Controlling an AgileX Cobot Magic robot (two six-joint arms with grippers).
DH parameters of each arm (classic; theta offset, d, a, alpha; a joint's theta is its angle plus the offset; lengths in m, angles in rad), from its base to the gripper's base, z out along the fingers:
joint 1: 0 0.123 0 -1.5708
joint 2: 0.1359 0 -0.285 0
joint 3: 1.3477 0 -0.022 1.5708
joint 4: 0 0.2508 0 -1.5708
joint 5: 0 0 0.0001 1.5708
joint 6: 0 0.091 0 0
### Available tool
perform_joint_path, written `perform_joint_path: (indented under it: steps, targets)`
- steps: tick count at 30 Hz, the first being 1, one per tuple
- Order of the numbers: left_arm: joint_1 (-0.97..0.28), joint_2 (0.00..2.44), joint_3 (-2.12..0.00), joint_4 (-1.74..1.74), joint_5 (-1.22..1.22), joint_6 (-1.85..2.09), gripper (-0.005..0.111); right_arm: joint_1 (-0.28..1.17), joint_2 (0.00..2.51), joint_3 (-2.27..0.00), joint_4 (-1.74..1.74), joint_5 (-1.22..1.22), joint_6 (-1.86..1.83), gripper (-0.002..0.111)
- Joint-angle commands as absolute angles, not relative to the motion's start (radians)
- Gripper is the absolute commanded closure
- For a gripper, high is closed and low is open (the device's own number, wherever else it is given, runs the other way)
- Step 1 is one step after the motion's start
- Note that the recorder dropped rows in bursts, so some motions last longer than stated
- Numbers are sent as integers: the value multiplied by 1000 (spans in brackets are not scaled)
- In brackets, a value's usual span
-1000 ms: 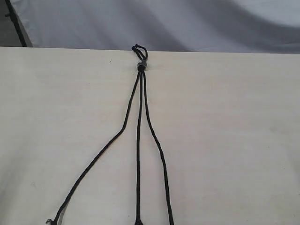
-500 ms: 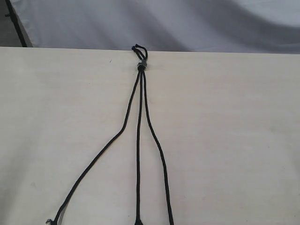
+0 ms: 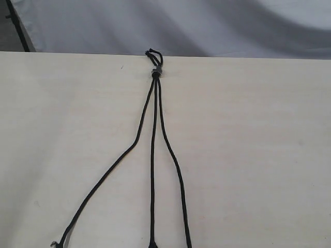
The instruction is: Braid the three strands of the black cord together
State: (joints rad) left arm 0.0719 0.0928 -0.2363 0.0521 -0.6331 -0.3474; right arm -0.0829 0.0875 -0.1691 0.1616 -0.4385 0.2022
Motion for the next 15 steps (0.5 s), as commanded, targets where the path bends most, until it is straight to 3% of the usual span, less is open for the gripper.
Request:
perform_joint_path:
  steps: [1, 8, 15]
  targets:
    - [71, 256, -382, 91, -328, -323, 107, -88, 271, -355, 30, -229, 240, 108]
    - [71, 595, -537, 153, -45, -320, 107, -70, 674, -598, 0, 171, 240, 108]
    - [71, 865, -608, 149, 161, -264, 107, 110, 1093, -710, 0, 272, 212, 108]
